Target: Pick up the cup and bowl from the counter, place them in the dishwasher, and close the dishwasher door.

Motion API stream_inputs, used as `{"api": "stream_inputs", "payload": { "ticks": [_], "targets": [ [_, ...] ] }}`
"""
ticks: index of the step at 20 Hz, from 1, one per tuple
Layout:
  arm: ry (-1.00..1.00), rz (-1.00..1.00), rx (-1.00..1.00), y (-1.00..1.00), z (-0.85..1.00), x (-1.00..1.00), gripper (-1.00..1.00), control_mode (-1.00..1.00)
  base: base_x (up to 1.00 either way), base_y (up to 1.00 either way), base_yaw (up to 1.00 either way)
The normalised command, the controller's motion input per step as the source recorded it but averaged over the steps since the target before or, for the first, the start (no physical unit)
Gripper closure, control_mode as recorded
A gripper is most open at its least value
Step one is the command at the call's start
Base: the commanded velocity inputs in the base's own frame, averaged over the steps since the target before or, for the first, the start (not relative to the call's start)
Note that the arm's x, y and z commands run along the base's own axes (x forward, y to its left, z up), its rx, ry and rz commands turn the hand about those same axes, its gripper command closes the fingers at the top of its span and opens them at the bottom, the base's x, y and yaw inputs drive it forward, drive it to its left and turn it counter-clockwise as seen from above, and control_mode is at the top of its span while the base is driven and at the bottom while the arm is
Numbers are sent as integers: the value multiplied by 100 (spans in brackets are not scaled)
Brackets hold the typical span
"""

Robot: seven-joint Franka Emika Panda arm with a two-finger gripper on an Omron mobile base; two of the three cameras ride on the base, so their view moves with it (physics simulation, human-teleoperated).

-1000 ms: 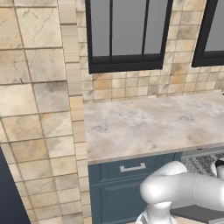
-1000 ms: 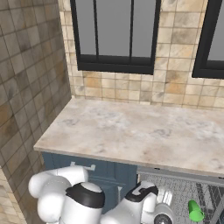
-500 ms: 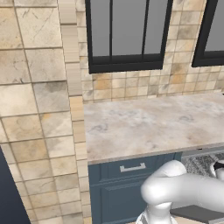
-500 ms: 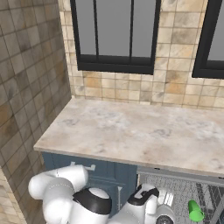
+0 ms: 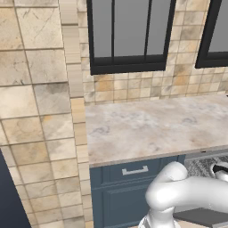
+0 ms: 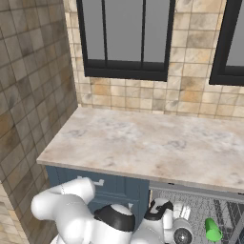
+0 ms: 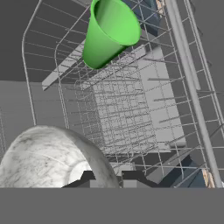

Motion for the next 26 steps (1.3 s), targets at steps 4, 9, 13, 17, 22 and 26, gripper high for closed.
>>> {"api": "stream_inputs", "payload": {
  "ticks": [4,9,13,17,22,26],
  "targets": [
    [3,0,0,-11,-26,36,100,-100,0,0,0],
    [0,0,0,-20,-40,14,100,-100,0,0,0],
    [0,0,0,-25,-53,0,100,-100,0,0,0],
    [0,0,0,-28,-45,1,100,-100,0,0,0],
    [0,0,0,-24,-45,0,100,-100,0,0,0],
    [0,0,0,-8,-54,-14,-100,-100,0,0,0]
  ]
}}
